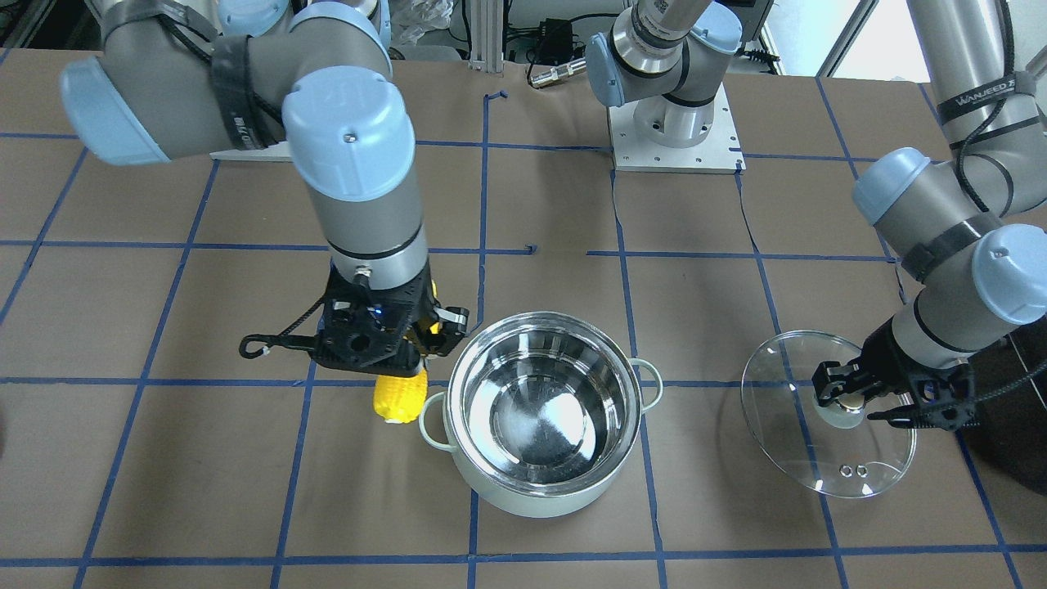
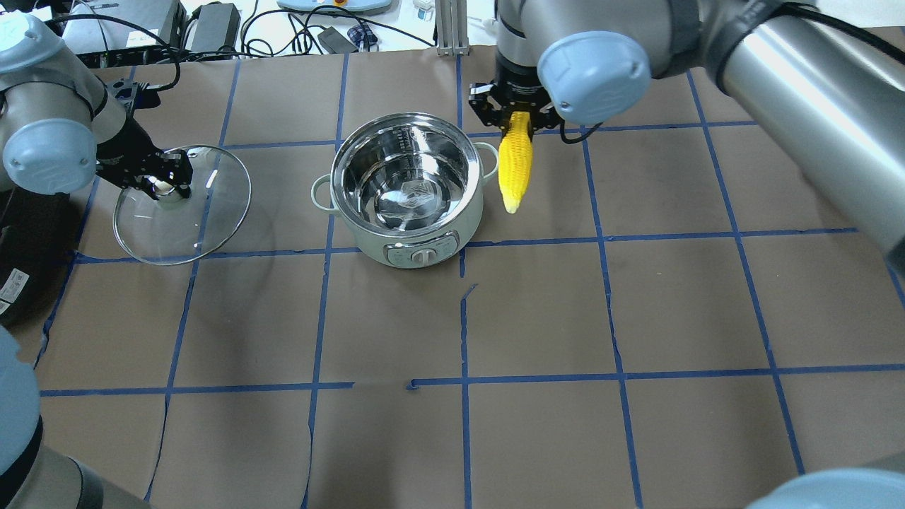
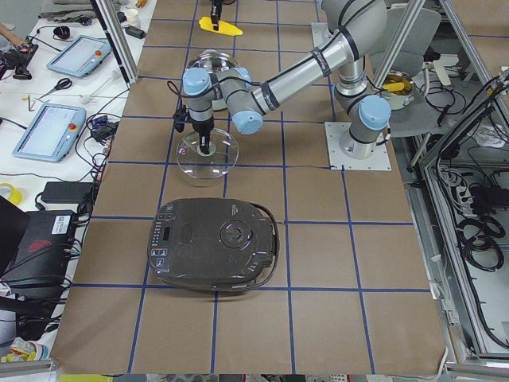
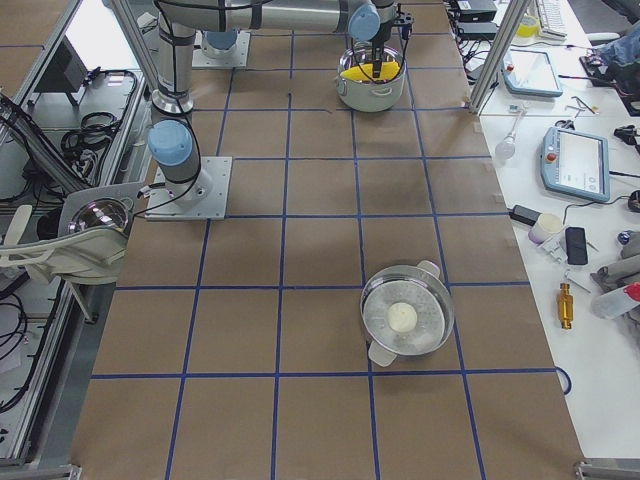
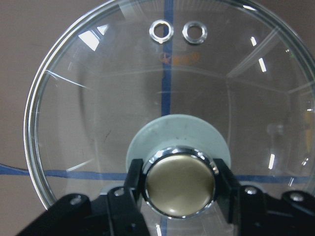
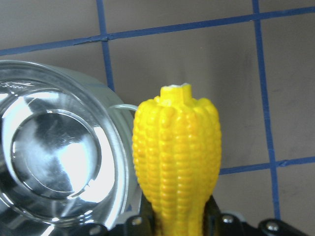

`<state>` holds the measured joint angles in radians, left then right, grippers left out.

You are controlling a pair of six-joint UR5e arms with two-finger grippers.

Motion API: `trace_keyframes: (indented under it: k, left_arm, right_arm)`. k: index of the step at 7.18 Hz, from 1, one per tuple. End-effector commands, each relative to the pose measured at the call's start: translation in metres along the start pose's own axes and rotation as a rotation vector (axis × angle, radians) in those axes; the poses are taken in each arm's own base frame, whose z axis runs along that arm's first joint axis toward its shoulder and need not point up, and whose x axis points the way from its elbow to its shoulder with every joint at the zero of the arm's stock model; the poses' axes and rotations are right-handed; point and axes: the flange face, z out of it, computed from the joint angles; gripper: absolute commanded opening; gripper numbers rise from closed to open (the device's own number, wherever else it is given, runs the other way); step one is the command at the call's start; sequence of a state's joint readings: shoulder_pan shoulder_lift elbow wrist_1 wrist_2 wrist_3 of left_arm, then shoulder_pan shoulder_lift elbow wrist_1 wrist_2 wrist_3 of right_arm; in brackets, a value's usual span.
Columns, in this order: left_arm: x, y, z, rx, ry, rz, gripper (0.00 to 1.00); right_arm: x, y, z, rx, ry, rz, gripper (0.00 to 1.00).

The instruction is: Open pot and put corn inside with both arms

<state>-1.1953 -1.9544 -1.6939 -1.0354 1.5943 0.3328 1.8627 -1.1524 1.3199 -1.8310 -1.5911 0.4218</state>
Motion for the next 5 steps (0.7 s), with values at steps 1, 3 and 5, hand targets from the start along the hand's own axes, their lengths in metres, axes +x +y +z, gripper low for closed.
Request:
trace_keyframes:
  k: [1,3,5]
  left_arm:
    - [-0.018,0.007,0.024,-0.029,0.005,-0.030,0.13]
    - [-0.016,0.011,0.035,-0.050,0.017,-0.013,0.12]
    - [-0.015,0.012,0.036,-0.056,0.021,0.041,0.12]
  right_arm:
    - [-0.066,-0.006,0.019,0.005,-0.010,0.021,0.00]
    - [-0.086,0.001,0.035,-0.001,0.003,0.016,0.00]
    - [-0.113,0.005,0.047,-0.005,-0.005,-0.008,0.00]
